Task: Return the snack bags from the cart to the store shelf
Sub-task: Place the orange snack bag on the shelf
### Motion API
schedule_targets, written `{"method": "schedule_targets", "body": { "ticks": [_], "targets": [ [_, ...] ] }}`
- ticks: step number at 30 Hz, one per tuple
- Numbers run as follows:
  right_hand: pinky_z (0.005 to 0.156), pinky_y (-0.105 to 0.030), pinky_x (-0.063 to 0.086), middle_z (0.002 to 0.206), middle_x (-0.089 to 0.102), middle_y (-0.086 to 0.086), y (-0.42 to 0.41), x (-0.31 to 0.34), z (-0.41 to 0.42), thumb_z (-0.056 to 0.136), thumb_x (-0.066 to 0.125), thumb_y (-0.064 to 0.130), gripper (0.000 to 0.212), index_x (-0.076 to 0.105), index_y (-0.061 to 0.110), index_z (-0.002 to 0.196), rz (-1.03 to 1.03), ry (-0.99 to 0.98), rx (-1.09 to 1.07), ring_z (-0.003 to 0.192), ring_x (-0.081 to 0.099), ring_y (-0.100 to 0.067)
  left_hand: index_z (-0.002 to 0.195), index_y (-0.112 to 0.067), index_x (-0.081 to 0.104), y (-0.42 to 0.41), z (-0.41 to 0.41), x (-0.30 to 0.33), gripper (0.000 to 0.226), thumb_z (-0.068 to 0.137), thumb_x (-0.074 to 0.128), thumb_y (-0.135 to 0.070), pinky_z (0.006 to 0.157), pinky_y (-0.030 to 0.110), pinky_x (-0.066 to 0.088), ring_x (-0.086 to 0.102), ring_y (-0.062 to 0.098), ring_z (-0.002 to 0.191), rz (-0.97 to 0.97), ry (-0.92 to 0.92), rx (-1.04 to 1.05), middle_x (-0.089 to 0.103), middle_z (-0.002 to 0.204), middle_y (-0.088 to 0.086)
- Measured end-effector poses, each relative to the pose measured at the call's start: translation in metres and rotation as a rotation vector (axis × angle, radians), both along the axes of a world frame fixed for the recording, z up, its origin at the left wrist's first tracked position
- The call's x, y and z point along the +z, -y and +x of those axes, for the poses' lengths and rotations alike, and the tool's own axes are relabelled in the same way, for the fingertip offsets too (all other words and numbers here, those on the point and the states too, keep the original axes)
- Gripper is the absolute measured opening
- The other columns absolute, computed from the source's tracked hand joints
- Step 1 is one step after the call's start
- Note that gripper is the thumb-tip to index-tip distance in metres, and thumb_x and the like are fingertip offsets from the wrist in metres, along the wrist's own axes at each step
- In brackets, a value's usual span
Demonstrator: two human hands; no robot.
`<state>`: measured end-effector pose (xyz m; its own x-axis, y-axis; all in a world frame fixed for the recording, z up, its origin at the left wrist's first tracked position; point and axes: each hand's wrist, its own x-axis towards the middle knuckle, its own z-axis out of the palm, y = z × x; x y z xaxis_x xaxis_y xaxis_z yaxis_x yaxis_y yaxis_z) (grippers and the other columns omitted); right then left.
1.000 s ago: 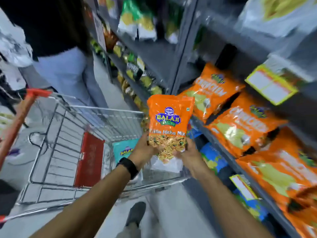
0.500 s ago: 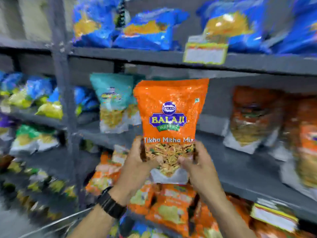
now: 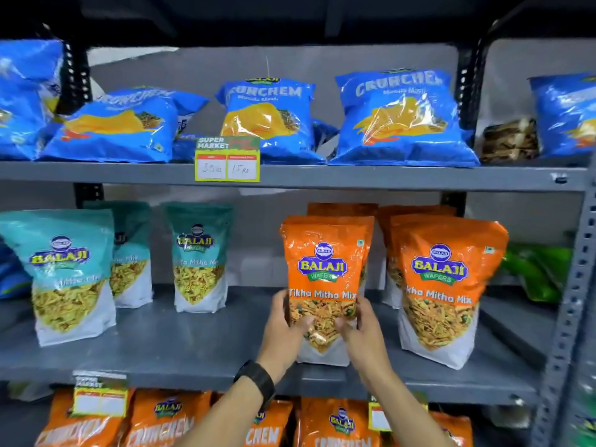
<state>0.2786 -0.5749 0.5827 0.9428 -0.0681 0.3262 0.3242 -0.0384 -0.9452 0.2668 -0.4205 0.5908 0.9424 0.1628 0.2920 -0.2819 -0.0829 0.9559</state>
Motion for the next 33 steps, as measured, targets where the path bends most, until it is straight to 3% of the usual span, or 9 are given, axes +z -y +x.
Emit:
{"method": "schedule_targets", "body": {
  "ticks": [4,7,11,15,18,25,28,30,33],
  "targets": [
    [0.085,-0.018,0.050,0.125,0.063,0.021,0.003,-0.009,0.003,0.095,0.069,0.014,0.051,0.048,0.040,0.132,-0.026,-0.004,-0.012,0.122,0.058,0.001,0.134,-0.034,0.046,-0.004,0.004,-0.001,0.053,0.091,0.070,-0.014,0.097,0.031,0.053,0.063,0.008,0.119,0.041,-0.001,-0.012,0.067,0.126,-0.008],
    [0.103,-0.038,0.053,0.134,0.063,0.008,0.002,-0.016,-0.005,0.090,0.075,0.019,0.060,0.048,0.033,0.142,-0.029,0.023,-0.167,0.125,0.060,-0.010,0.138,-0.038,0.045,-0.014,-0.002,-0.004,0.061,0.088,0.074,-0.020,0.104,0.036,0.052,0.062,0.007,0.122,0.068,0.015,-0.021,0.065,0.131,-0.013],
    [0.090,-0.039,0.057,0.107,0.066,0.005,-0.004,-0.013,-0.035,0.092,0.071,0.012,0.037,0.058,0.028,0.123,0.006,0.160,-0.321,0.101,0.066,-0.014,0.143,-0.035,0.047,-0.040,-0.033,-0.014,0.060,0.090,0.072,-0.020,0.096,0.020,0.048,0.059,0.005,0.122,0.129,0.071,0.063,0.060,0.133,-0.012],
    [0.077,-0.018,0.054,0.100,0.069,0.005,-0.038,-0.020,-0.063,0.089,0.071,0.004,0.036,0.065,0.032,0.110,-0.093,0.253,-0.099,0.091,0.066,-0.009,0.134,-0.036,0.057,-0.082,-0.086,-0.048,0.047,0.093,0.069,-0.016,0.097,0.023,0.052,0.065,0.005,0.115,0.138,0.121,0.187,0.068,0.123,-0.014],
    [0.073,-0.013,0.052,0.099,0.070,-0.001,-0.088,-0.048,-0.078,0.087,0.071,0.001,0.033,0.069,0.026,0.110,-0.249,0.237,0.145,0.086,0.067,-0.009,0.126,-0.041,0.061,-0.126,-0.125,-0.092,0.046,0.089,0.073,-0.016,0.092,0.021,0.053,0.069,0.009,0.105,0.095,0.075,0.306,0.072,0.114,-0.008],
    [0.082,-0.024,0.056,0.107,0.070,0.005,-0.250,-0.188,-0.110,0.079,0.071,0.018,0.044,0.066,0.024,0.122,-0.629,-0.014,0.673,0.094,0.068,-0.012,0.118,-0.042,0.065,-0.255,-0.221,-0.239,0.042,0.086,0.074,-0.016,0.091,0.026,0.057,0.071,0.009,0.096,0.044,-0.287,0.540,0.074,0.109,-0.012],
    [0.081,-0.034,0.058,0.104,0.066,0.007,-0.317,-0.264,-0.131,0.075,0.071,0.024,0.050,0.066,0.024,0.125,-0.756,-0.223,0.860,0.093,0.067,-0.018,0.115,-0.040,0.064,-0.311,-0.274,-0.310,0.041,0.089,0.071,-0.009,0.083,0.021,0.058,0.069,0.005,0.087,0.011,-0.507,0.647,0.073,0.100,-0.027],
    [0.067,-0.027,0.057,0.101,0.063,-0.002,-0.359,-0.310,-0.147,0.081,0.072,0.013,0.040,0.065,0.029,0.117,-0.838,-0.352,0.972,0.083,0.064,-0.016,0.121,-0.030,0.065,-0.343,-0.308,-0.349,0.037,0.088,0.069,-0.012,0.084,0.022,0.058,0.068,0.013,0.094,-0.020,-0.632,0.707,0.070,0.099,-0.024],
    [0.049,-0.013,0.049,0.080,0.046,-0.005,-0.415,-0.373,-0.171,0.092,0.054,-0.017,0.034,0.057,0.008,0.115,-0.979,-0.387,1.084,0.045,0.053,0.002,0.136,-0.017,0.058,-0.390,-0.350,-0.408,0.053,0.085,0.072,-0.020,0.096,0.042,0.057,0.069,0.025,0.102,-0.071,-0.869,0.752,0.064,0.111,-0.006]
  ]
}}
